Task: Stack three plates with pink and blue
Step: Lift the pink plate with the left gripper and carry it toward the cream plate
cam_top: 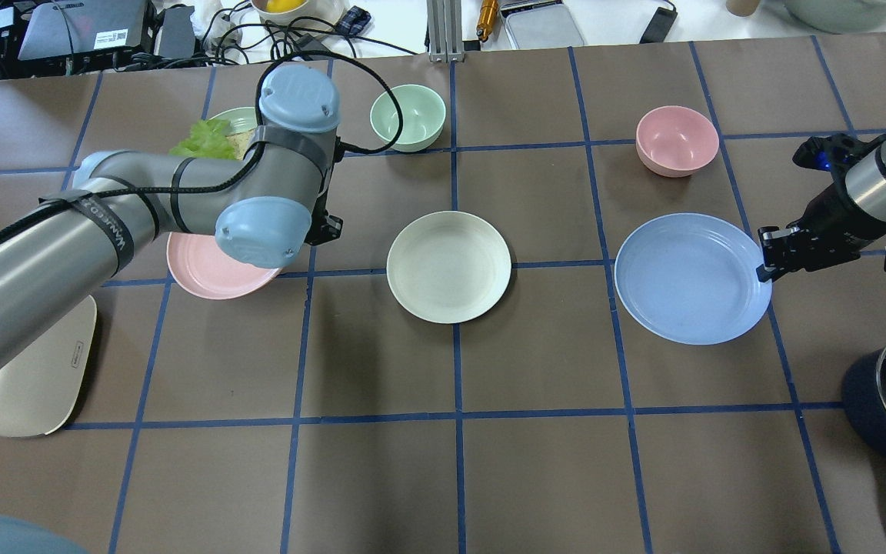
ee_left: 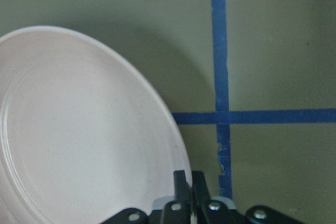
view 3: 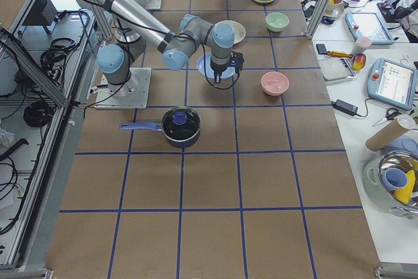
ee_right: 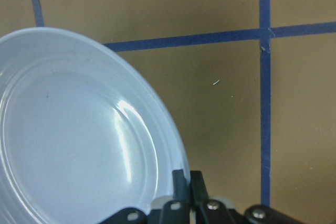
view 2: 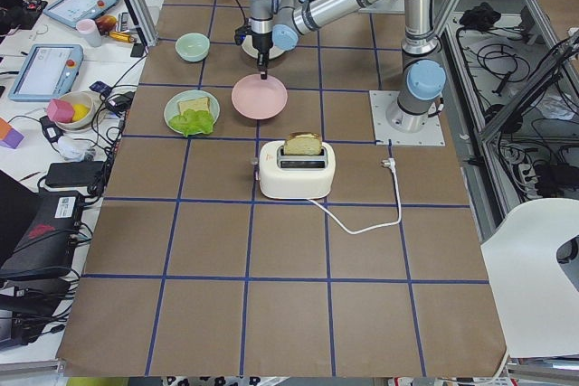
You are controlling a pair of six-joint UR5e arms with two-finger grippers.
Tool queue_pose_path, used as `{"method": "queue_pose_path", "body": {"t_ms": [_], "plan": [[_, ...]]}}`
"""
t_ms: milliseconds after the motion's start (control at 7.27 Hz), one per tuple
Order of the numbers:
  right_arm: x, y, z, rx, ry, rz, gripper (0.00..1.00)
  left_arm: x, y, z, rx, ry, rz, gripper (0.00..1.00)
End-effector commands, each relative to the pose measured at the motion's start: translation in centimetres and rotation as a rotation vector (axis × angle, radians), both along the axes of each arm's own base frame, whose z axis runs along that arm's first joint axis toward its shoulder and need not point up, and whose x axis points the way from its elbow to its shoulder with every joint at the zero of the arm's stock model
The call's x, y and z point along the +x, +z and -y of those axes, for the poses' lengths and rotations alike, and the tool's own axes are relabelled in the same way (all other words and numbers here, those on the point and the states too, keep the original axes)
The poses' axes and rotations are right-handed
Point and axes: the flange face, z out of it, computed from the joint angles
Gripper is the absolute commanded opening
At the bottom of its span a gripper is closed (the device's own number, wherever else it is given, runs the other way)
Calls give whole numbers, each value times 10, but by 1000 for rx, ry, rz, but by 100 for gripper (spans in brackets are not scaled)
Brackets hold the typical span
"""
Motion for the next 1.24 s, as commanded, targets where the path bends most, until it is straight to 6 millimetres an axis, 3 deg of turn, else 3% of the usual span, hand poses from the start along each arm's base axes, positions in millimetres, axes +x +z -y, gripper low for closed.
{"method": "queue_pose_path", "body": {"t_ms": [0,275,550,826,1101], "plan": [[1,5,4,-9,-2,-4,0,-33,57,21,2,-36,-6,0],[0,7,5,-10,-2,-17,0,-83,68,26,-19,-11,-8,0],[-5,7,16,-4,-2,-19,0,-138,56,19,-37,-19,-17,0],[-7,10,18,-5,-2,-20,0,-180,54,21,-20,-13,-65,0],[-6,9,18,0,0,-17,0,-221,37,9,9,4,-45,0]]}}
